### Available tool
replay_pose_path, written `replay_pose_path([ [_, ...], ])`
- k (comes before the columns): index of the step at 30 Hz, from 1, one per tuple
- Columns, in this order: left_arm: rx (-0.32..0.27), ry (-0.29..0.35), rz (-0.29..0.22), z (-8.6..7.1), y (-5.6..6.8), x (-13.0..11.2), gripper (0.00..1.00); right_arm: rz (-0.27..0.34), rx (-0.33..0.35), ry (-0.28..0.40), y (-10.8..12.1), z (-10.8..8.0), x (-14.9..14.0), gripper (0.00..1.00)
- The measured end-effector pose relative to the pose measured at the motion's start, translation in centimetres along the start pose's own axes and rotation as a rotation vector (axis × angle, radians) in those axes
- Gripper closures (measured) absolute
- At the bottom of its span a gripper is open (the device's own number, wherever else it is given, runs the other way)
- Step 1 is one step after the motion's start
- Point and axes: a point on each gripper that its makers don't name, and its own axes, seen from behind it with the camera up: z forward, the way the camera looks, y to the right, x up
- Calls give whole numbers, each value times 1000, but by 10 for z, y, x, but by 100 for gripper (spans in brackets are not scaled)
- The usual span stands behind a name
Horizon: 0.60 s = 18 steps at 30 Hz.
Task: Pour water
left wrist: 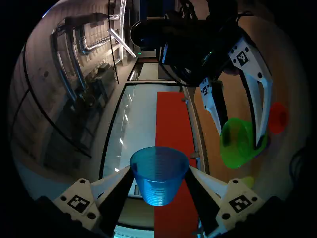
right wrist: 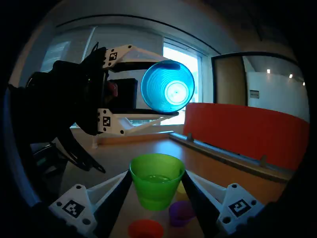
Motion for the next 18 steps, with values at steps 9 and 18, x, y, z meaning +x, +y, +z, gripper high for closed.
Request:
replay_pose_path([
  [9, -3, 7, -64, 3, 2, -3, 15, -1, -4, 0, 1, -2, 0, 10],
  [18, -9, -8, -216, 2, 9, -13, 15, -3, -10, 1, 0, -4, 1, 10],
])
